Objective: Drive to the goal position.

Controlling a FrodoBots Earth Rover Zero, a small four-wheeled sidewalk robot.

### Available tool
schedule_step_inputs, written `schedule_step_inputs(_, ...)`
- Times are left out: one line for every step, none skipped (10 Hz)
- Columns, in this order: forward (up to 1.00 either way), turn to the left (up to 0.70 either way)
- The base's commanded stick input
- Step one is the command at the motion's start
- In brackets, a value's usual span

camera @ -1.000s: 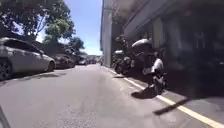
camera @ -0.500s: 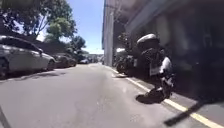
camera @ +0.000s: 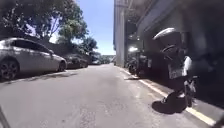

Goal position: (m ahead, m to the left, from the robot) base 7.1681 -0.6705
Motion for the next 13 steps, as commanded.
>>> schedule_step_inputs(0.45,0.0)
schedule_step_inputs(0.45,0.0)
schedule_step_inputs(0.45,0.0)
schedule_step_inputs(0.45,0.0)
schedule_step_inputs(0.45,0.0)
schedule_step_inputs(0.45,0.0)
schedule_step_inputs(0.45,0.0)
schedule_step_inputs(0.45,0.0)
schedule_step_inputs(0.45,0.0)
schedule_step_inputs(0.45,0.0)
schedule_step_inputs(0.45,0.0)
schedule_step_inputs(0.45,0.0)
schedule_step_inputs(0.45,0.0)
